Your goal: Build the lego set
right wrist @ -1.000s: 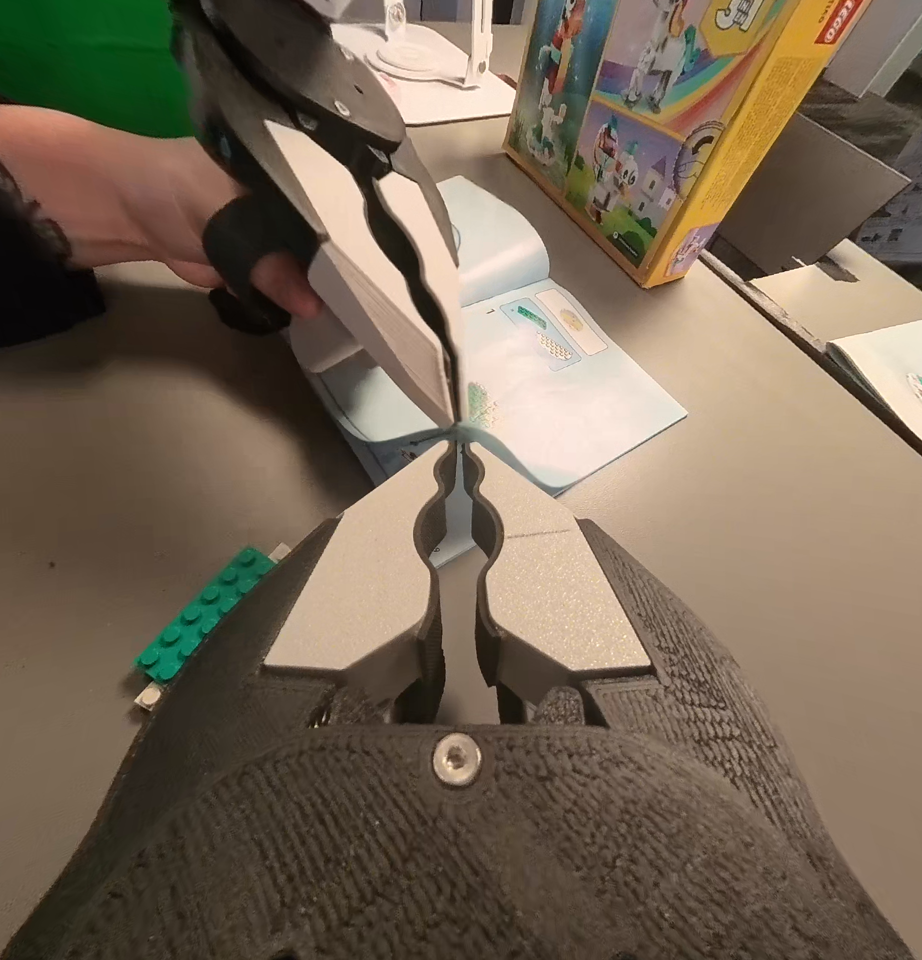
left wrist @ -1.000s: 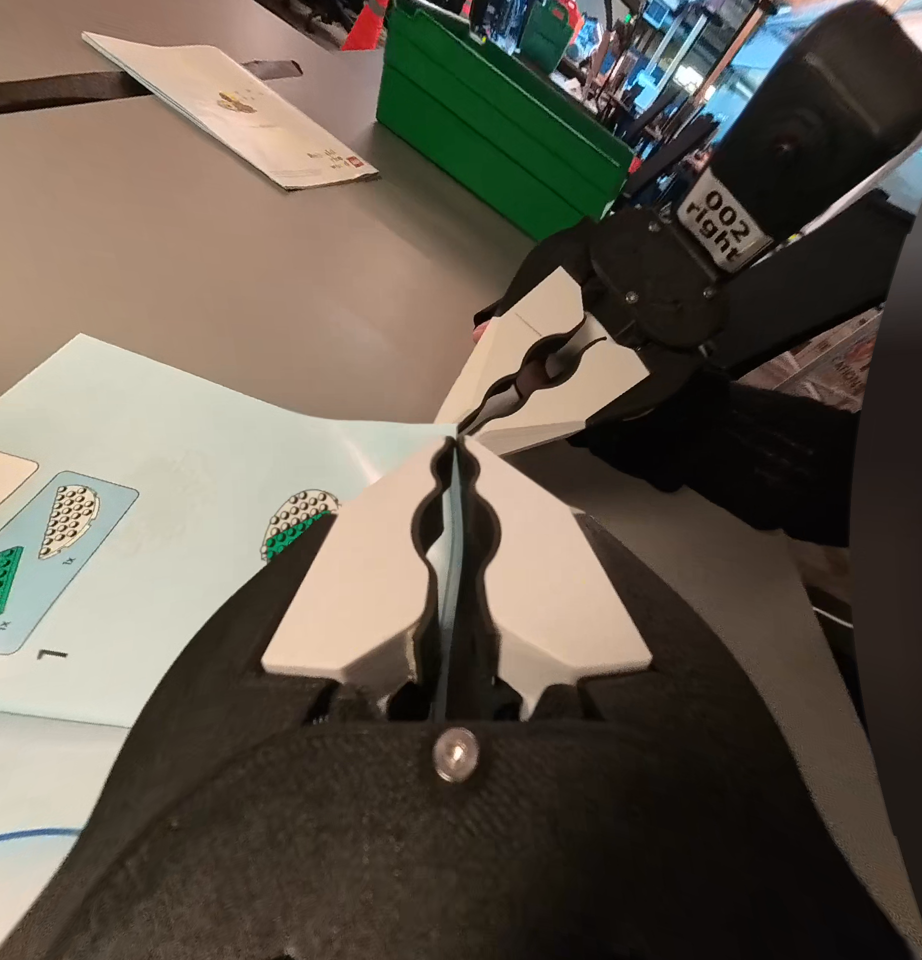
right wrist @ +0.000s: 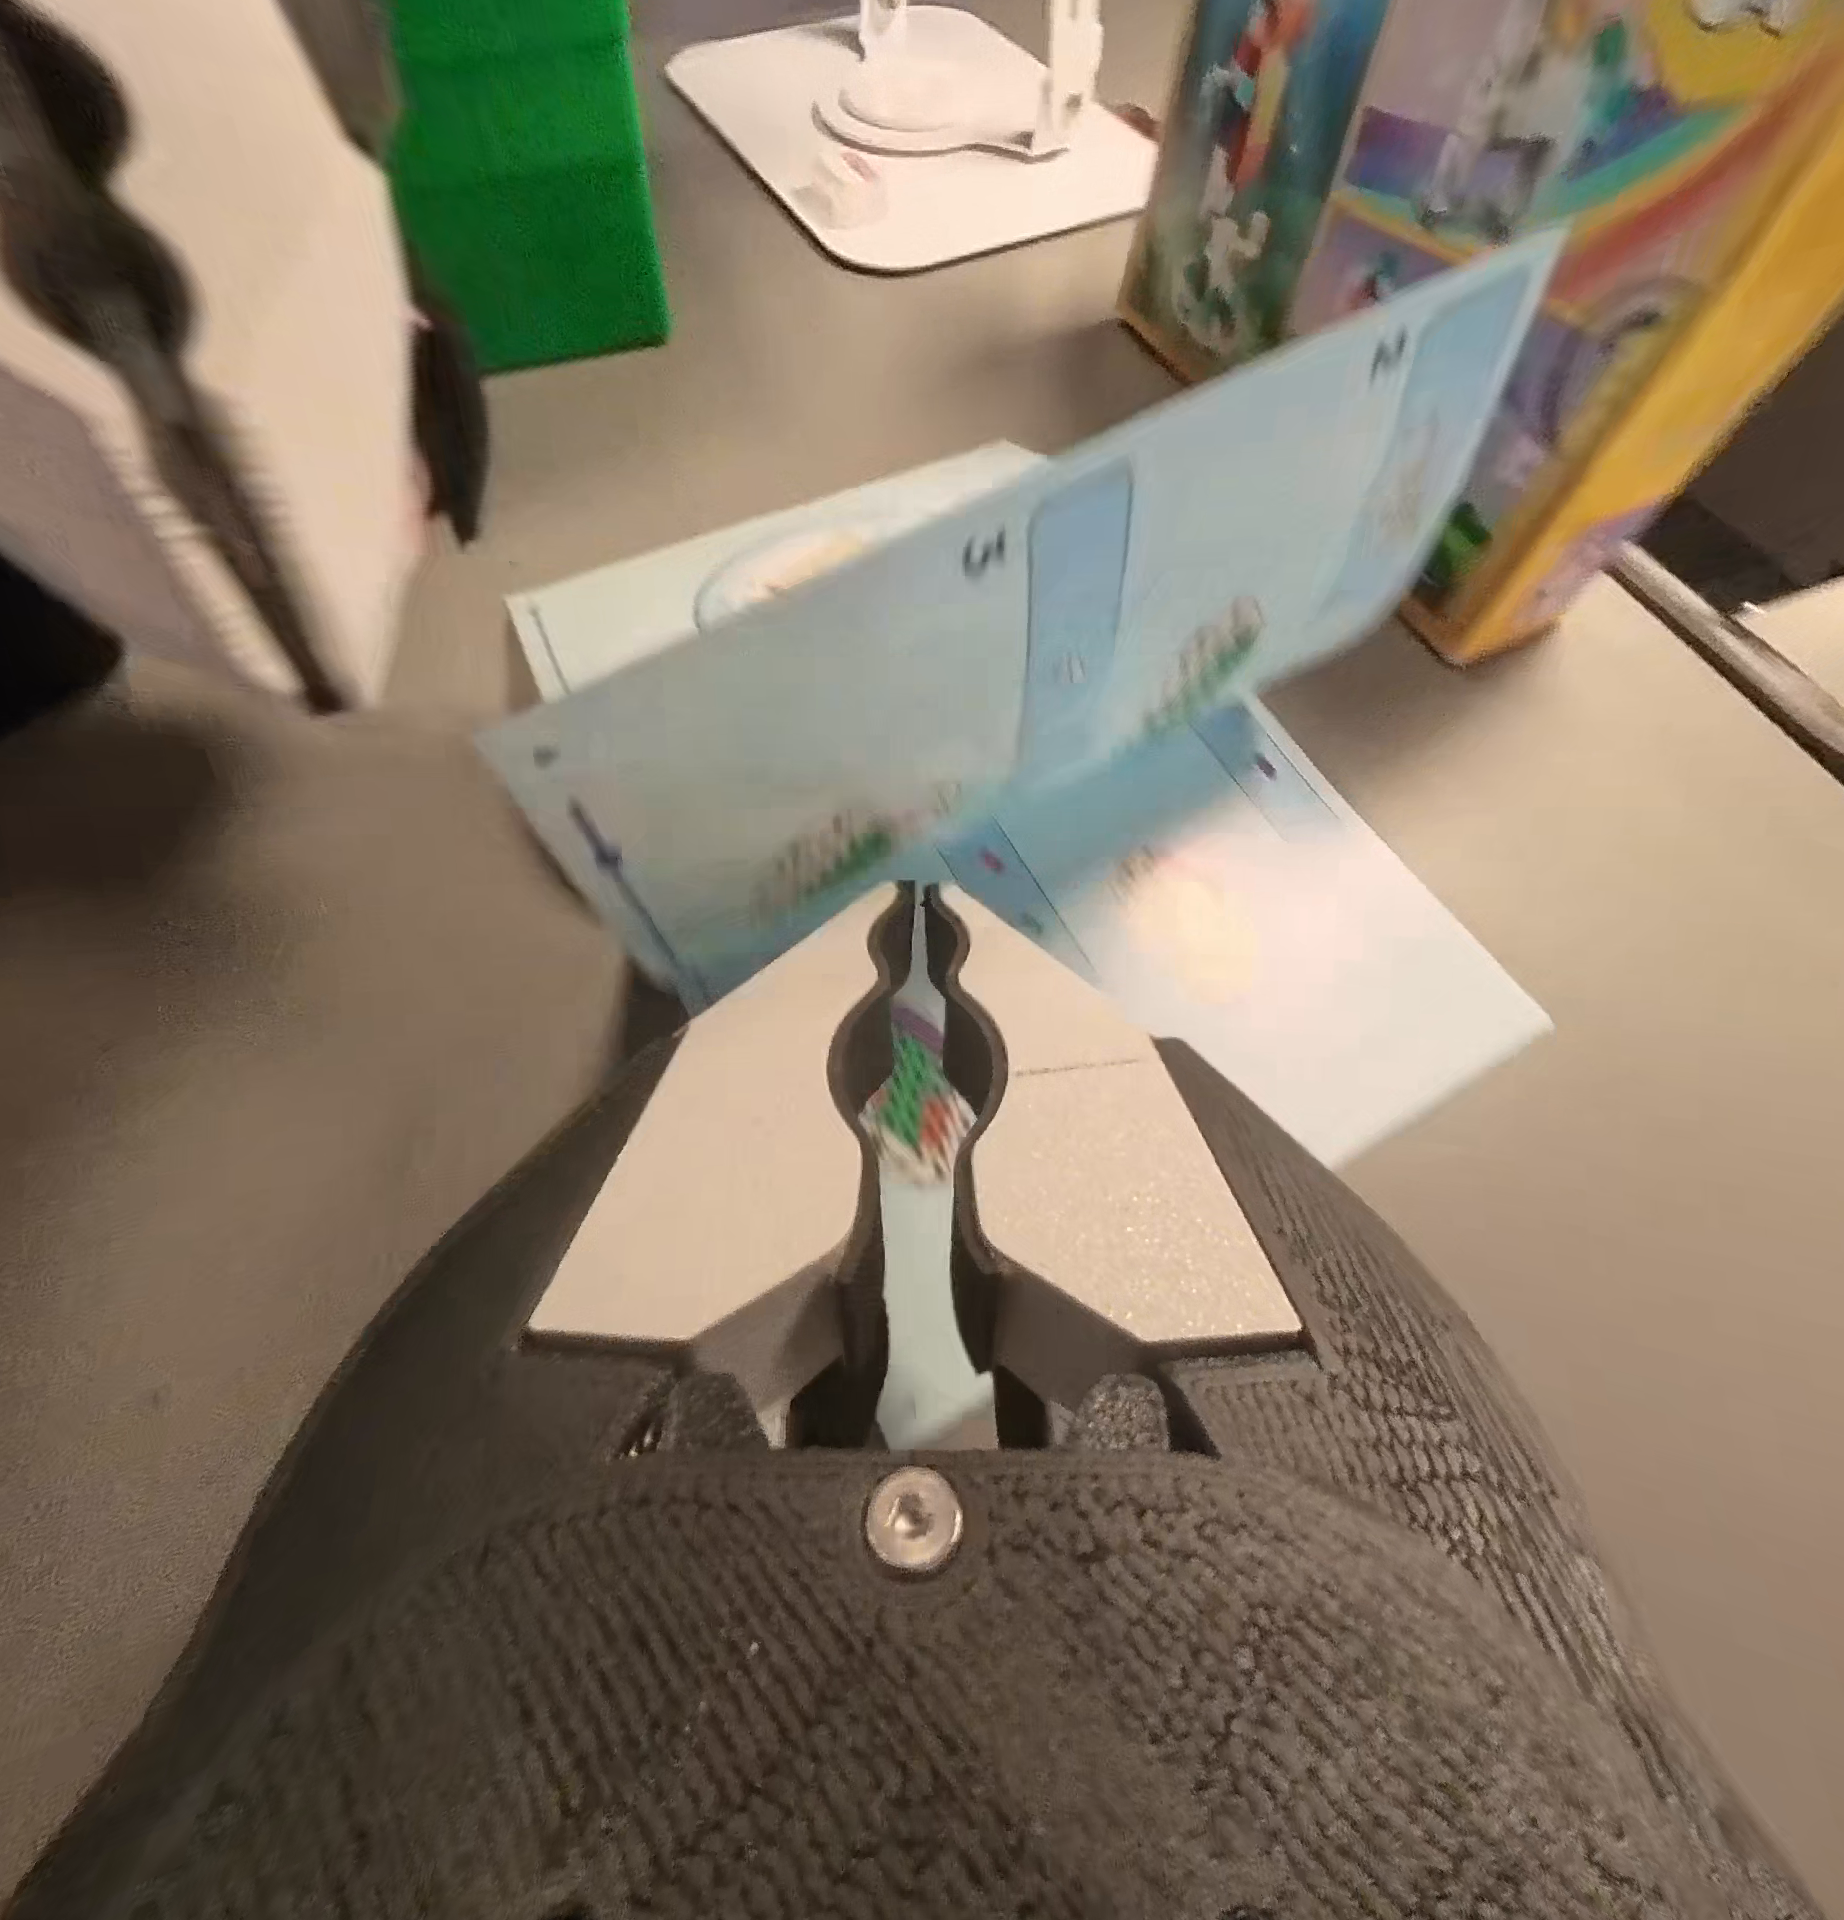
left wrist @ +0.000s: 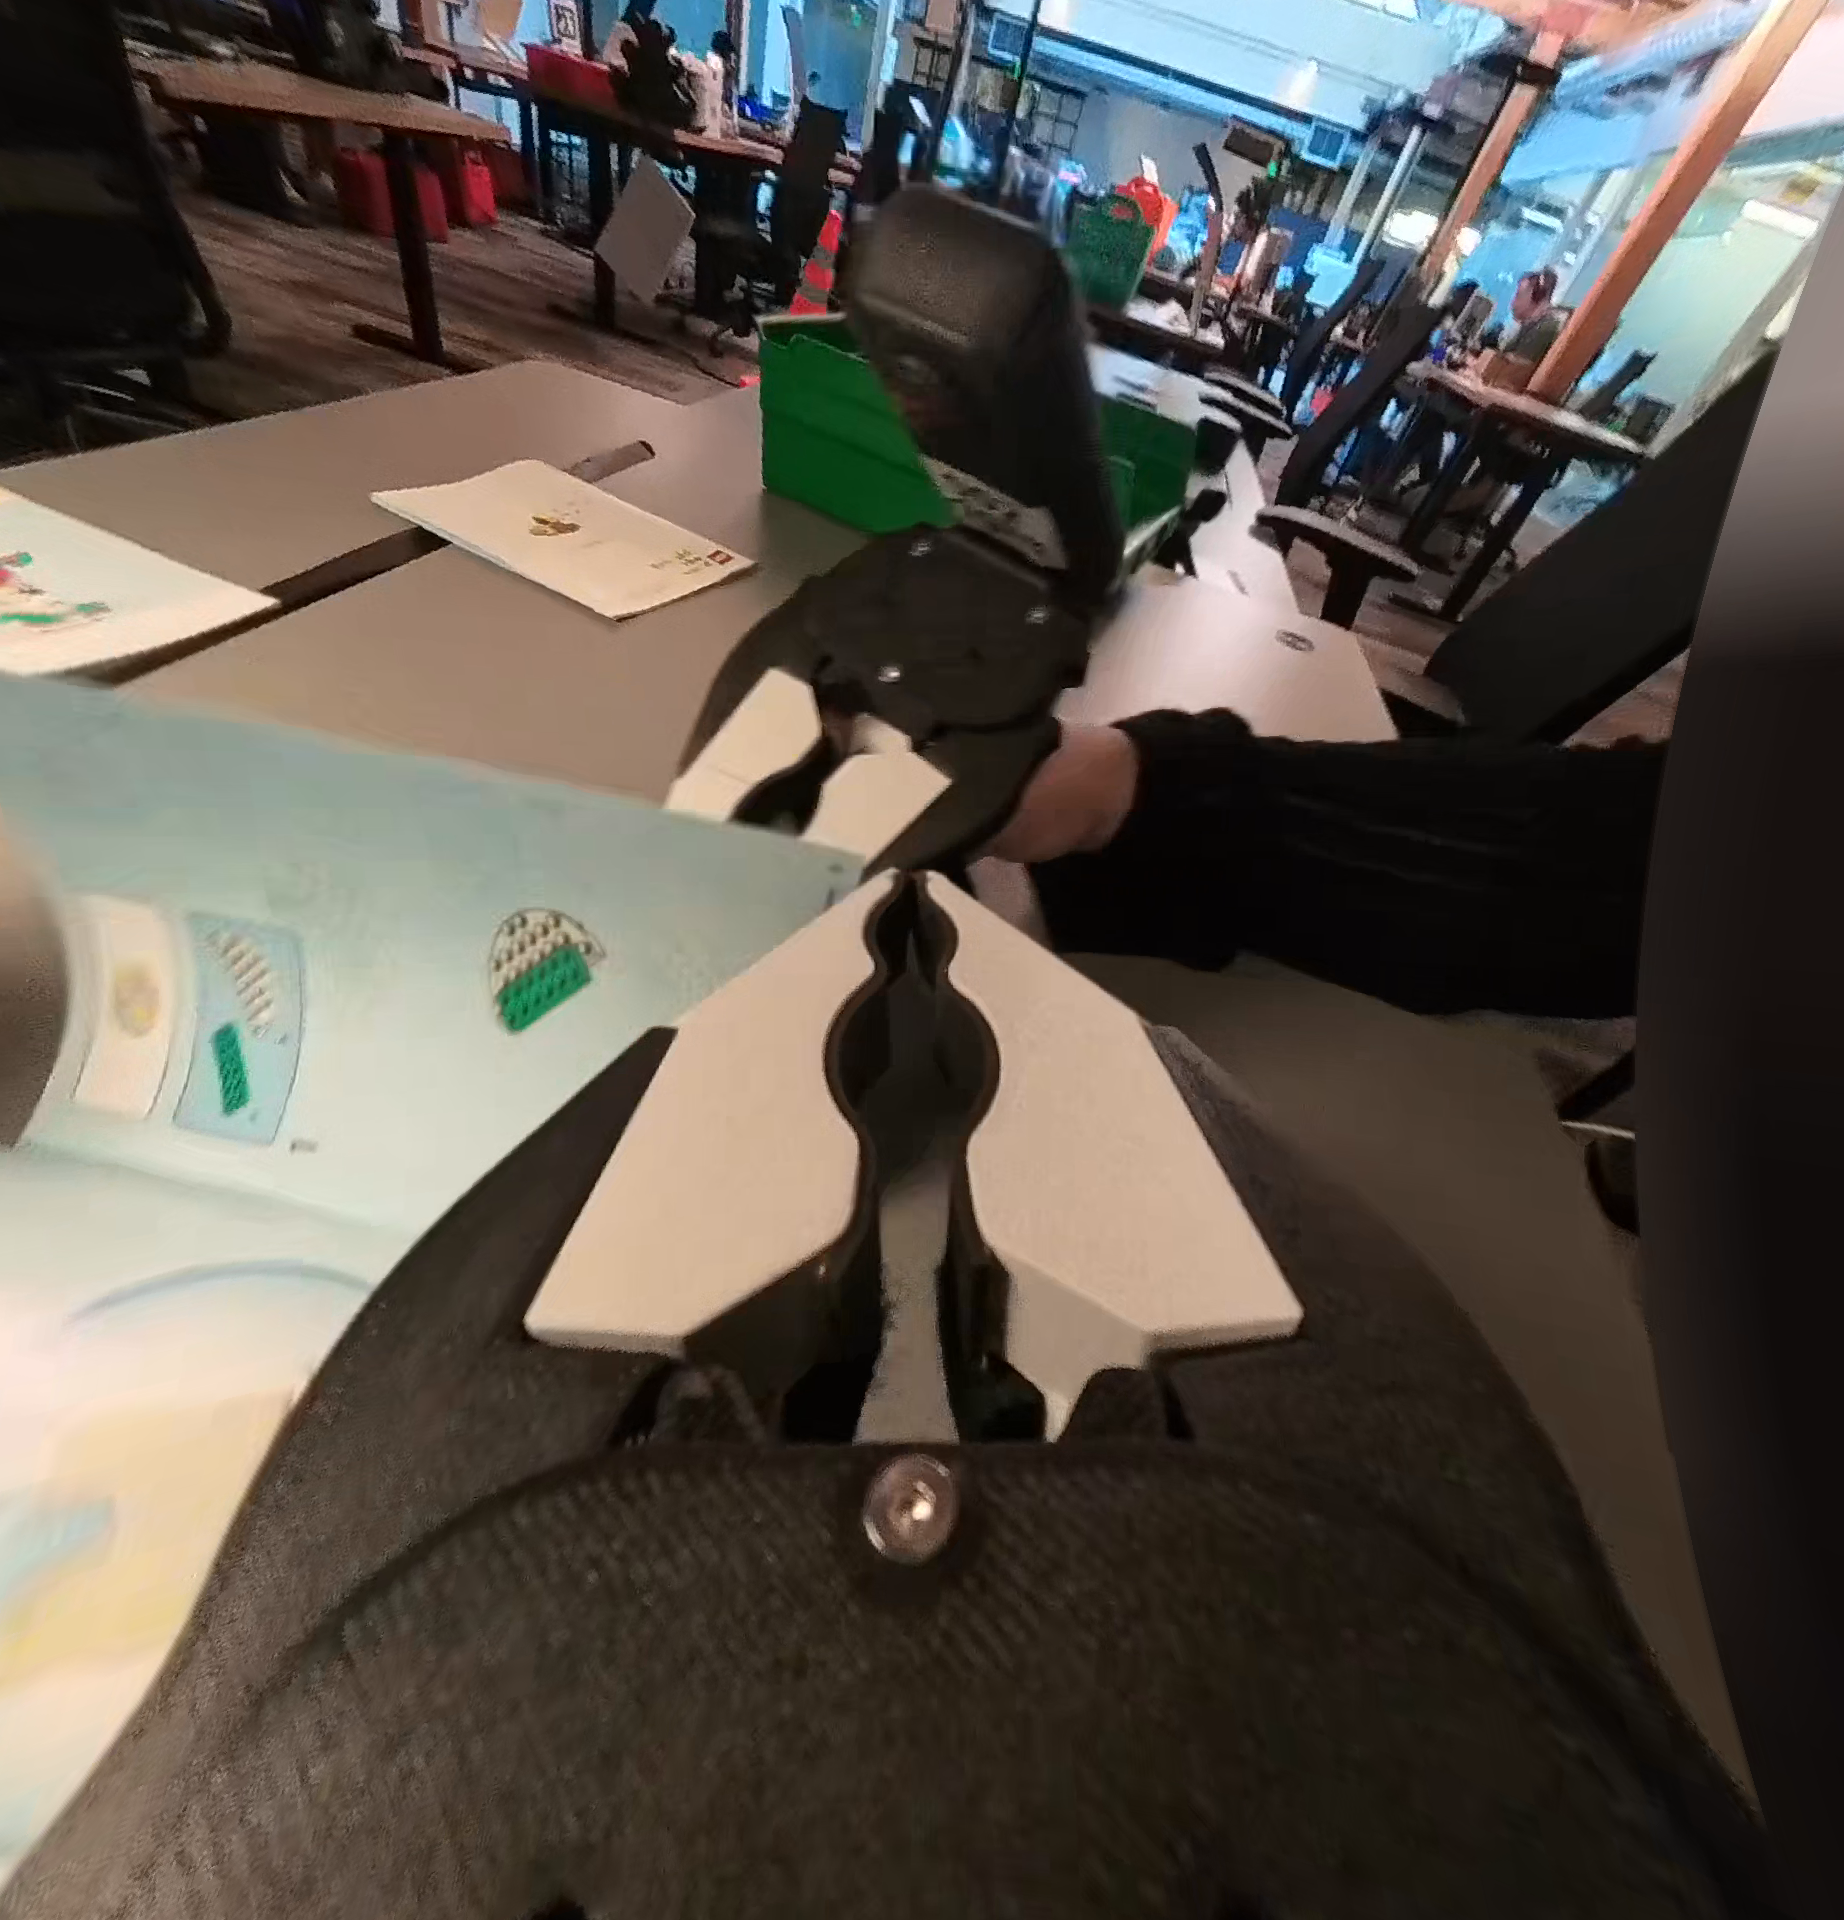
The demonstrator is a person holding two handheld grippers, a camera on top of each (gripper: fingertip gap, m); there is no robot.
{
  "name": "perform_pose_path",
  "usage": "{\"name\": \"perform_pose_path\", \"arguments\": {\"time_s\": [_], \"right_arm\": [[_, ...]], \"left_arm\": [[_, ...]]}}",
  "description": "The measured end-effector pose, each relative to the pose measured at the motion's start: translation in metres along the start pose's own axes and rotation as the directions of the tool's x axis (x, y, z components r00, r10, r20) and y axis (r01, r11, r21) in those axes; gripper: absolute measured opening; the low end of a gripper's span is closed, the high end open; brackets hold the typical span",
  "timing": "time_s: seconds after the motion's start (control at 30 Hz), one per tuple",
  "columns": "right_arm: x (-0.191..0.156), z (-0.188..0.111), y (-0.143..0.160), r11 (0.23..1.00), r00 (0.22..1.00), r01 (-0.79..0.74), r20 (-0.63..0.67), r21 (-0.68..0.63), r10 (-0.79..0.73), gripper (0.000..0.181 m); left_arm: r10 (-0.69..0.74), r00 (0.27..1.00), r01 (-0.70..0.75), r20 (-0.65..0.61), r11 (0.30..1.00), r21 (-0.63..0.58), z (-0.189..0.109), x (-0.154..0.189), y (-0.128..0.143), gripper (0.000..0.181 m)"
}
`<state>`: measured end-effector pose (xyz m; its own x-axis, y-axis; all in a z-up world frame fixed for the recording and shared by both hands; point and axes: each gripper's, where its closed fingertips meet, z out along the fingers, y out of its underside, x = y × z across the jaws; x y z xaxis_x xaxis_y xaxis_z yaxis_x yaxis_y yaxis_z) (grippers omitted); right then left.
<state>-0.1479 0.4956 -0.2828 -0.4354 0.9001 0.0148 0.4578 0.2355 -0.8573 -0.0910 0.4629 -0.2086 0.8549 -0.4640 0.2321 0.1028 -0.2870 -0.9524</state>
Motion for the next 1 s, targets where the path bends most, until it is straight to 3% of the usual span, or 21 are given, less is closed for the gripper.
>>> {"name": "perform_pose_path", "arguments": {"time_s": [0.1, 0.13, 0.3, 0.47, 0.57, 0.67, 0.8, 0.9, 1.0], "right_arm": [[-0.015, 0.027, -0.015, 0.998, 0.997, 0.039, 0.069, -0.051, -0.035, 0.002], [-0.02, 0.037, -0.016, 0.994, 0.995, 0.063, 0.084, -0.087, -0.056, 0.002], [-0.032, 0.07, -0.007, 0.941, 0.981, 0.183, 0.119, -0.285, -0.155, 0.001], [-0.035, 0.08, -0.004, 0.919, 0.984, 0.168, 0.123, -0.358, -0.131, 0.002], [-0.036, 0.079, -0.003, 0.913, 0.984, 0.173, 0.104, -0.37, -0.144, 0.006], [-0.036, 0.064, -0.019, 0.943, 0.988, 0.154, 0.054, -0.295, -0.144, 0.01], [-0.037, 0.014, -0.047, 0.998, 0.996, 0.057, -0.066, -0.041, -0.06, 0.014], [-0.035, -0.03, -0.034, 0.998, 0.98, 0.038, -0.197, 0.056, -0.026, 0.019], [-0.039, -0.062, 0.0, 0.998, 0.954, 0.033, -0.299, 0.046, -0.017, 0.026]], "left_arm": [[-0.027, 0.997, 0.023, 0.076, 0.998, 0.053, -0.034, 0.005, -0.001, 0.0], [-0.033, 0.992, 0.023, 0.124, 0.996, 0.081, -0.046, 0.004, 0.0, 0.023], [-0.044, 0.921, -0.021, 0.388, 0.987, 0.161, -0.095, -0.007, 0.011, 0.021], [-0.07, 0.842, -0.053, 0.536, 0.976, 0.211, -0.116, -0.021, 0.017, 0.023], [-0.068, 0.837, -0.062, 0.543, 0.974, 0.218, -0.115, -0.023, 0.016, 0.026], [-0.044, 0.828, -0.087, 0.559, 0.975, 0.207, -0.113, -0.027, 0.013, 0.03], [0.017, 0.788, -0.197, 0.616, 0.954, 0.226, -0.121, -0.028, 0.01, 0.031], [0.065, 0.766, -0.272, 0.639, 0.934, 0.232, -0.123, -0.02, 0.011, 0.031], [0.148, 0.757, -0.355, 0.636, 0.911, 0.211, -0.114, -0.007, 0.007, 0.03]]}}
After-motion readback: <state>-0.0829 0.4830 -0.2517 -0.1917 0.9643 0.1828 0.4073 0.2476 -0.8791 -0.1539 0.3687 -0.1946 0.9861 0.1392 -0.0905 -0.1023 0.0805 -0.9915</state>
